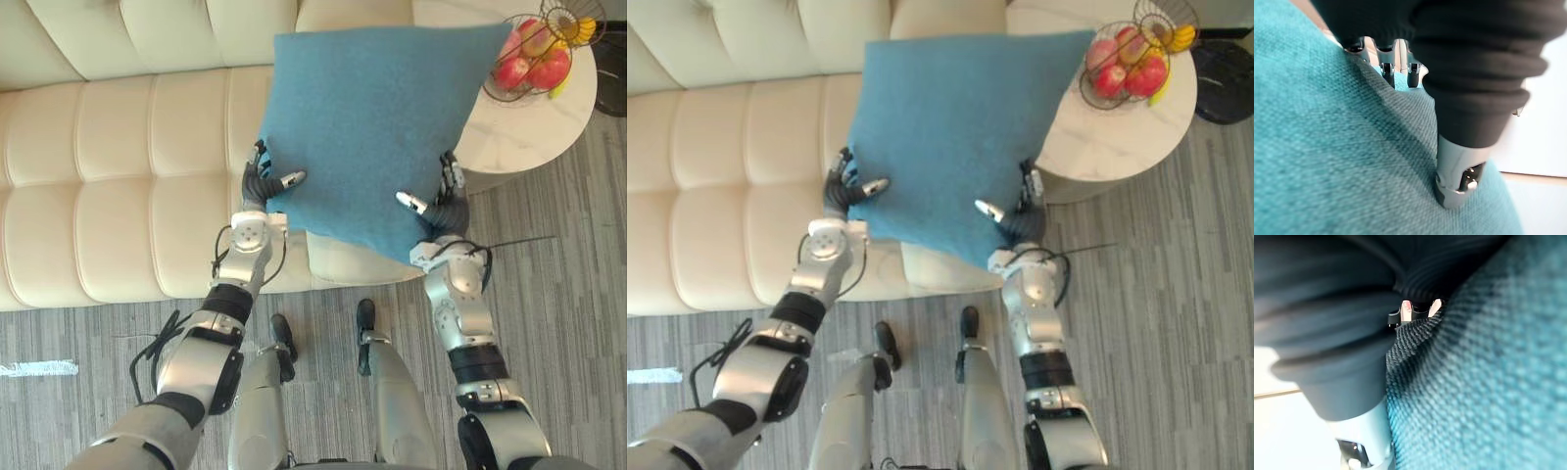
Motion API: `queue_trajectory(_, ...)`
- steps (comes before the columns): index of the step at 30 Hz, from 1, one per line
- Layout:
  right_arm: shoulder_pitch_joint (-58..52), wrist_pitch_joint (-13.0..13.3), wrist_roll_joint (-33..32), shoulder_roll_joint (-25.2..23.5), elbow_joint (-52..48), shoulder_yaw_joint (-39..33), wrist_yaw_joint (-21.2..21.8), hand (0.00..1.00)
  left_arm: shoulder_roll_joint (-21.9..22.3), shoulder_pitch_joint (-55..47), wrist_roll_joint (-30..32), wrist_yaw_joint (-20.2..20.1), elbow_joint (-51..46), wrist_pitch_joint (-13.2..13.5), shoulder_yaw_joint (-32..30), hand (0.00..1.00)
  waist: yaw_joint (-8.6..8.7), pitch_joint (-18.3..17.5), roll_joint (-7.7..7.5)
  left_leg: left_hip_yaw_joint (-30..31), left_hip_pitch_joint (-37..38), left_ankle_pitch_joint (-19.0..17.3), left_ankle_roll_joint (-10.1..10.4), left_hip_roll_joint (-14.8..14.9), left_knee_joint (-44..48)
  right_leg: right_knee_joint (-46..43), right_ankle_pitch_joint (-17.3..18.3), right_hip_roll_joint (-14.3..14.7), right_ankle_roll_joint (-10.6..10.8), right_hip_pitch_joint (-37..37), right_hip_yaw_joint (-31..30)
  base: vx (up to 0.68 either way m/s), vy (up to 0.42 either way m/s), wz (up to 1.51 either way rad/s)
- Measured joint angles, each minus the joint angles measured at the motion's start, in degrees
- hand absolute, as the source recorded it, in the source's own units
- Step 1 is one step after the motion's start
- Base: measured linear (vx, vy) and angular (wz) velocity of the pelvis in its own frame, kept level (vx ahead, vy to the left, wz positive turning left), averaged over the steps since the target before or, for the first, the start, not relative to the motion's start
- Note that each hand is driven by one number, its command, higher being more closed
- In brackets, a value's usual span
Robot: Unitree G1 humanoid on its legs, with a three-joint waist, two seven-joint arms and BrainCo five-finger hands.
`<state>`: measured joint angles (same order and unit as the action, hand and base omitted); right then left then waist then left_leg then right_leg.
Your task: Pick up cushions and gather them together orderly.
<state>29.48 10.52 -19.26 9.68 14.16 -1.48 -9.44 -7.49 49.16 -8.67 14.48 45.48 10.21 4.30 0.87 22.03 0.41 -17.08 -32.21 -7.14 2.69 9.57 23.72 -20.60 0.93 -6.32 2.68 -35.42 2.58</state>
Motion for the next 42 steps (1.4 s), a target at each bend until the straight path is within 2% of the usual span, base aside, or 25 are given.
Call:
queue_trajectory(1,0.28,0.03,-0.35,-0.02,0.0,0.01,-0.02,1.0,0.1,-0.01,0.33,0.01,0.33,-0.27,0.01,1.0,-0.03,0.0,0.0,-0.09,-0.03,0.02,-0.01,-0.02,-0.11,0.02,-0.02,-0.01,0.0,-0.1,-0.06,0.04,-0.007,-0.02)
queue_trajectory(8,3.92,0.29,-1.04,1.32,0.01,-0.58,-0.85,1.0,0.31,1.37,0.4,0.9,0.06,-0.95,0.13,1.0,-0.28,0.77,-0.09,0.27,-0.76,0.69,0.12,-0.2,-0.68,0.73,-0.34,0.03,-0.1,-0.54,0.16,0.05,-0.006,0.03)
queue_trajectory(14,6.77,0.37,-1.2,1.72,0.01,-0.65,-2.48,1.0,0.43,1.54,-7.14,3.67,-5.53,-0.47,2.1,1.0,-0.7,0.9,-0.11,0.55,-0.4,1.02,0.29,-0.49,-1.04,0.74,-0.34,-0.05,-0.1,-0.25,0.15,0.03,-0.003,0.02)
queue_trajectory(18,6.26,0.43,-1.71,1.72,0.02,-0.77,-3.02,1.0,1.26,1.33,-9.82,4.5,-8.92,-0.38,2.93,1.0,-0.64,0.99,-0.15,0.53,1.44,1.18,0.49,-0.67,-1.82,0.76,-0.3,-0.1,-0.1,1.27,0.08,0.02,-0.005,0.0)
queue_trajectory(20,4.5,0.52,-2.05,1.69,-1.89,-1.27,-3.51,1.0,2.43,0.29,-11.79,5.71,-13.57,0.67,4.07,1.0,-0.62,0.99,-0.16,0.47,2.99,1.41,0.56,-0.99,-2.79,0.76,-0.1,-0.28,0.07,2.38,0.0,0.0,0.0,0.0)
queue_trajectory(25,-1.11,0.96,-1.99,1.28,-8.61,-2.07,-4.86,1.0,4.93,-3.12,-12.95,6.97,-21.47,1.19,5.3,1.0,-0.5,1.01,-0.2,0.44,5.38,1.4,0.56,-1.39,-3.48,0.76,0.33,-0.68,0.43,4.55,0.07,0.03,-0.001,0.01)
queue_trajectory(29,-8.59,2.67,-0.72,-2.05,-17.39,-2.32,-5.94,1.0,8.15,-10.4,-12.92,8.0,-31.75,3.12,6.56,1.0,-0.2,0.9,-0.23,0.31,9.38,0.99,0.79,-1.75,-4.01,0.33,1.64,-1.05,0.74,8.38,0.17,0.04,0.009,0.03)
queue_trajectory(32,-12.84,3.49,1.0,-4.07,-21.28,-2.25,-6.26,1.0,8.49,-16.03,-12.89,7.99,-37.47,4.12,8.51,1.0,-0.17,0.71,-0.34,0.08,12.15,-0.1,0.94,-2.08,-4.55,-0.89,3.28,-1.57,0.76,10.58,0.52,0.02,0.001,0.05)
queue_trajectory(34,-16.58,3.77,1.97,-5.25,-24.05,-1.59,-6.29,1.0,8.51,-21.66,-12.92,7.97,-41.64,4.71,10.42,1.0,-0.16,-0.45,-0.45,0.01,14.12,-0.84,1.27,-2.11,-4.59,-1.27,4.16,-1.76,0.81,12.46,0.84,0.04,0.011,0.04)
queue_trajectory(36,-21.26,4.29,3.82,-5.38,-25.05,0.2,-6.3,1.0,8.53,-28.36,-13.14,7.83,-43.89,5.34,12.02,1.0,-0.05,-3.55,-0.77,0.12,16.07,-0.92,1.13,-2.43,-5.45,-1.23,4.99,-1.98,0.92,14.25,1.18,0.1,0.014,0.04)
queue_trajectory(42,-27.38,4.24,7.63,-5.2,-24.34,2.24,-6.23,1.0,8.2,-39.26,-14.12,7.7,-44.33,5.33,15.08,1.0,0.07,-8.71,-1.07,0.76,23.65,0.51,1.22,-4.47,-11.11,0.48,6.26,-2.9,1.41,20.09,1.6,0.11,0.008,0.06)
